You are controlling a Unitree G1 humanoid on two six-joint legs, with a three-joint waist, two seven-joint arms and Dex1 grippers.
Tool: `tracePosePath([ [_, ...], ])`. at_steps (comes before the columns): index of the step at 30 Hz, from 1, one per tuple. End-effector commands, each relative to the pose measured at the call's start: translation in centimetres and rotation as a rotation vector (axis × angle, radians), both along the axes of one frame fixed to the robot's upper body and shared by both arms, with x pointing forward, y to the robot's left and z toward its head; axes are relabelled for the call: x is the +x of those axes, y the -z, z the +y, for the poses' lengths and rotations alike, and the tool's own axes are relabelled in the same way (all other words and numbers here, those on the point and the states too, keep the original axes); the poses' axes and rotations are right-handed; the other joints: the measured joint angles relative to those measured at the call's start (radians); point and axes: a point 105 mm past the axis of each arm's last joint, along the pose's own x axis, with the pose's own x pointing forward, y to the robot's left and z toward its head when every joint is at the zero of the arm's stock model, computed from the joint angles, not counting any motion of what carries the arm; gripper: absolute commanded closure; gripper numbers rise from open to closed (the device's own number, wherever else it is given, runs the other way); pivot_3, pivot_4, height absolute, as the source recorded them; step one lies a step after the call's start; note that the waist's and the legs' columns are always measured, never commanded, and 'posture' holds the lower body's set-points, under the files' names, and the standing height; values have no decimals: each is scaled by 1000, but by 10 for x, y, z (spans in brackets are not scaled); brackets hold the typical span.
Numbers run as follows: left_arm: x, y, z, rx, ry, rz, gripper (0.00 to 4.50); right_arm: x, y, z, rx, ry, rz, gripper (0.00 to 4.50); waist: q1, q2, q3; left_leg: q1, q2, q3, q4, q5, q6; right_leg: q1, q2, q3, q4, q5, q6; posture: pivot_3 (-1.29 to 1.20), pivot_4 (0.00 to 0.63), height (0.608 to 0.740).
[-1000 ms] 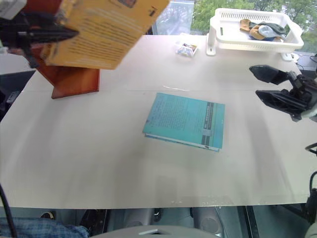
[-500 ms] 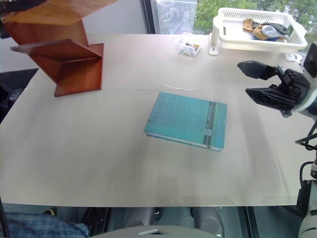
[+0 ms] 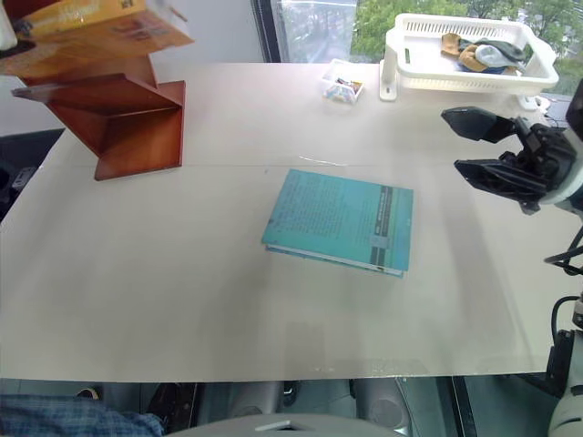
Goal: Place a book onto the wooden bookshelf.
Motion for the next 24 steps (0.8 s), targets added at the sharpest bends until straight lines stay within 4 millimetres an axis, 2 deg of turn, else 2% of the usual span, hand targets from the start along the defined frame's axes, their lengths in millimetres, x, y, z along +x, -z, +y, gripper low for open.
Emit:
tracePosePath([
  [1, -6, -11, 5, -12, 6, -38, 4250, -7, -6, -2, 0, 9, -52, 0, 0, 0, 0, 0, 0, 0, 1, 0, 0, 0, 0, 0, 1, 0, 0, 0, 150, 740],
  [4, -2, -2, 15, 2, -14, -12, 4250, -7, -6, -4, -2, 20, -52, 0, -2, 0, 0, 0, 0, 0, 3, 0, 0, 0, 0, 0, 3, 0, 0, 0, 150, 740],
  [15, 6, 2, 44, 21, -116, -19, 4250, -10, -4, -4, -7, 34, -57, 0, -5, 0, 0, 3, 0, 1, 7, 0, 0, 0, 1, 1, 11, 0, 0, 0, 150, 740],
  [19, 11, 1, 43, 21, -102, -39, 4250, -10, -5, -3, -8, 40, -60, 0, -5, 0, 0, 2, 0, 1, 7, 0, 0, 0, 1, 1, 11, 0, 0, 0, 150, 740],
  [24, 21, 3, 28, -57, -23, -38, 4250, -10, -6, -5, -9, 54, -64, 0, 2, 0, 0, 2, 0, 0, 8, 0, 0, 0, 1, 0, 12, 0, 0, 0, 150, 740],
])
